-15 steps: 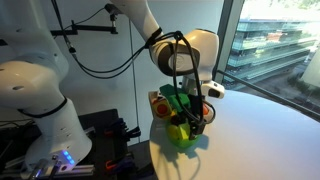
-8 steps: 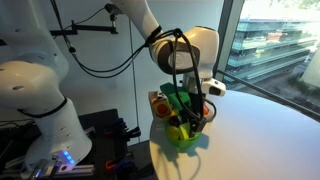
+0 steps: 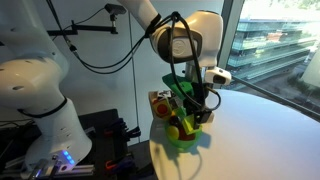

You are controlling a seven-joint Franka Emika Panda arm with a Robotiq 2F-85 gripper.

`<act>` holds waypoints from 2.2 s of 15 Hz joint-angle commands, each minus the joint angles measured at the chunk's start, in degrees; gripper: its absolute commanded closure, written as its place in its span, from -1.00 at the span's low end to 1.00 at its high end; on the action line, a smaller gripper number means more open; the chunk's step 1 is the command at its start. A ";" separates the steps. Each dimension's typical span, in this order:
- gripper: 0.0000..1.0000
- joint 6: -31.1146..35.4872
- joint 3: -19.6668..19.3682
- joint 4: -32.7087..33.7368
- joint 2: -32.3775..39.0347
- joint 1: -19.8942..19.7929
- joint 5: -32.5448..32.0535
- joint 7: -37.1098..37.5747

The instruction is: Put the yellow block on the table

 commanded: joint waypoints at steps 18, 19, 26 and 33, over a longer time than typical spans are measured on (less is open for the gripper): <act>0.50 2.17 1.68 16.30 13.80 -0.79 3.94 8.60; 0.50 2.90 2.15 16.56 14.46 -0.85 5.36 7.92; 0.50 4.23 5.67 15.88 16.40 -1.50 16.14 2.60; -0.49 3.47 5.62 15.75 16.89 -1.30 16.09 2.49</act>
